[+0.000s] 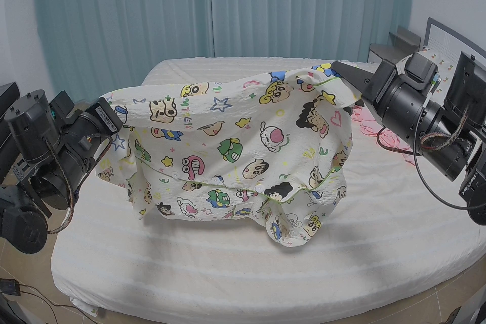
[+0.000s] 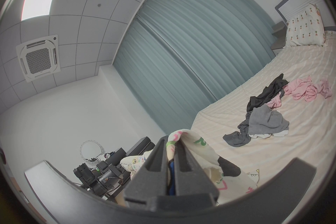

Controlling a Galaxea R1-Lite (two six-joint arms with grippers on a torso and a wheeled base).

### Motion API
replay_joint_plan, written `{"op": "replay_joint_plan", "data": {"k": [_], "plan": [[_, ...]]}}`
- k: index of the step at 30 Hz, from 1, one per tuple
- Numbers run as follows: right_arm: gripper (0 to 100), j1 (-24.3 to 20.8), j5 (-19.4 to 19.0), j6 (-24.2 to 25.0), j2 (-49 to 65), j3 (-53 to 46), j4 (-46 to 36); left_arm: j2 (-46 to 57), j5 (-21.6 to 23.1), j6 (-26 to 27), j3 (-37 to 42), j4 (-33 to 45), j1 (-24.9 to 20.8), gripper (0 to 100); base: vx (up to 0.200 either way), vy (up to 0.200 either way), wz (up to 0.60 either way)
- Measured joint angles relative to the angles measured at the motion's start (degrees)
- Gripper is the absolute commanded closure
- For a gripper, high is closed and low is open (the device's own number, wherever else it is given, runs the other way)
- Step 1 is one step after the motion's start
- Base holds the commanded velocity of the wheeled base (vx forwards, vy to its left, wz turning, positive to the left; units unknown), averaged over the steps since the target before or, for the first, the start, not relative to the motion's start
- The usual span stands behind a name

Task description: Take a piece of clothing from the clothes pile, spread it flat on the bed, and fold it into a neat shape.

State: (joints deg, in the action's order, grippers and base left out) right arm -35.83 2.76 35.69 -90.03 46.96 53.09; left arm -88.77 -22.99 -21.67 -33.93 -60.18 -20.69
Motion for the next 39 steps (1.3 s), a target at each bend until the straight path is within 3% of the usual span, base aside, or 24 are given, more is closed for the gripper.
{"op": "replay_joint_plan", "data": {"k": [8,35,39], "plan": [[100,0.02,-0.13,0.00,0.30,-0.68,-0.05,0.11,-0.11,-0.11,1.33,0.00,-0.15,100,0.000,0.000,0.00],[100,-3.74,-0.35,-2.44,9.50,-8.40,0.12,6.74,-0.79,-0.13,7.64,-0.35,-0.56,100,-0.200,0.000,0.00],[100,-4.50,-0.57,-2.74,12.00,-9.20,0.09,8.79,-0.65,-0.11,8.87,-0.38,-0.59,100,0.000,0.000,0.00]]}}
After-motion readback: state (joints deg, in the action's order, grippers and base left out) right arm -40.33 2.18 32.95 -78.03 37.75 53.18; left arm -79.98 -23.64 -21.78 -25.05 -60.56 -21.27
